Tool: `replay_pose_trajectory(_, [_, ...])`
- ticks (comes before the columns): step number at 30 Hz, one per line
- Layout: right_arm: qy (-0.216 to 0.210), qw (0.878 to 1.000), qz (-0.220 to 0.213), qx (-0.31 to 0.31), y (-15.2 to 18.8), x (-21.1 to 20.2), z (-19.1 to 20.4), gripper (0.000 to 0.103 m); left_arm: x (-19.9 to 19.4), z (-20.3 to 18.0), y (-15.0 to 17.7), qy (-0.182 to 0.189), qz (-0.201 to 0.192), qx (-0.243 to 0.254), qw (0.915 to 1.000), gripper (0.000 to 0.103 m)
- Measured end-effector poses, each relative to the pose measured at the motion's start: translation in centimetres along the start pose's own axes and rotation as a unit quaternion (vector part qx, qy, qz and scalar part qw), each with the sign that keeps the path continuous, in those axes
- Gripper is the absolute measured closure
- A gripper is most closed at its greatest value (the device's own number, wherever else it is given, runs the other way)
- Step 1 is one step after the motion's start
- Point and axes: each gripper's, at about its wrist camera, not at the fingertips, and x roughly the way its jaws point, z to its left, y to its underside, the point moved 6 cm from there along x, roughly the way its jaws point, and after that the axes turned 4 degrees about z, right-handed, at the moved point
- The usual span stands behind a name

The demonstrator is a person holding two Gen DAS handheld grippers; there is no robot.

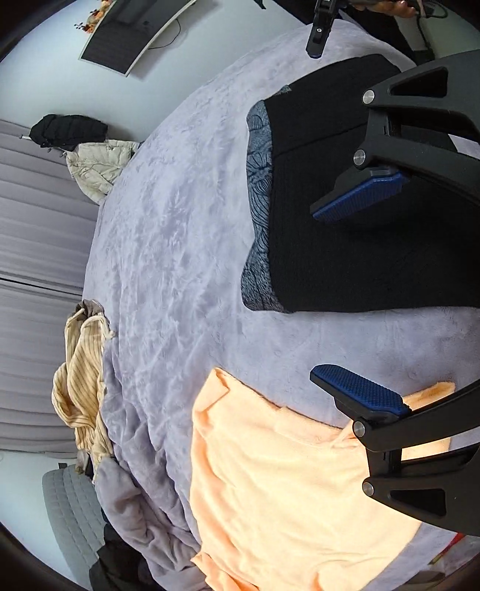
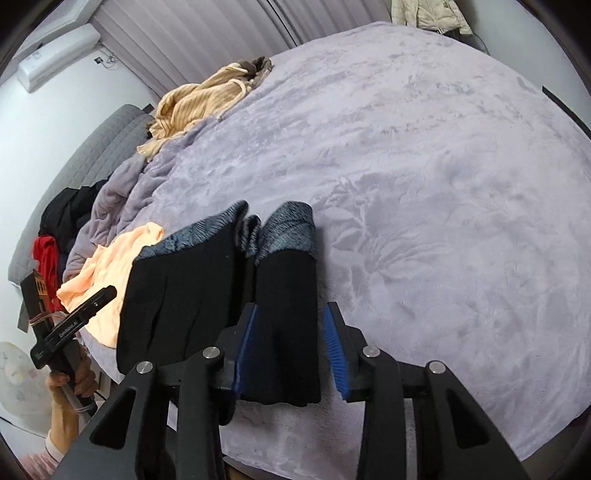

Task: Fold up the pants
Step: 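Release the pants and pull both grippers back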

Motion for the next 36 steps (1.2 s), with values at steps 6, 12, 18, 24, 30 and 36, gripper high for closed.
replay_pose_trajectory(6, [0.011,0.994,-0.017,-0.106,1.2,0.2,6.8,0.063,2.8,-3.3,1.3,-0.028,0.028,0.049,0.998,0.022])
replay_pose_trajectory(12, [0.055,0.989,0.018,-0.139,5.3,5.1,6.7,0.064,5.4,-1.1,3.9,0.016,0.058,-0.028,0.9978,0.001])
replay_pose_trajectory(18, [0.021,0.994,0.005,-0.104,5.2,4.7,5.3,0.063,5.0,0.2,-0.8,-0.029,0.034,-0.043,0.9981,0.001])
replay_pose_trajectory(24, [0.01,0.995,-0.007,-0.095,5.5,4.7,5.4,0.063,9.0,1.6,-2.1,-0.087,0.051,-0.046,0.9938,0.001])
replay_pose_trajectory(30, [-0.02,0.998,0.002,-0.06,5.5,3.5,5.0,0.055,5.0,0.1,-1.3,-0.11,0.027,-0.008,0.9936,0.001])
replay_pose_trajectory(36, [-0.003,1.0,-0.003,-0.029,5.1,1.4,4.2,0.026,1.1,-2.1,0.4,-0.094,0.008,0.0,0.9955,0.001])
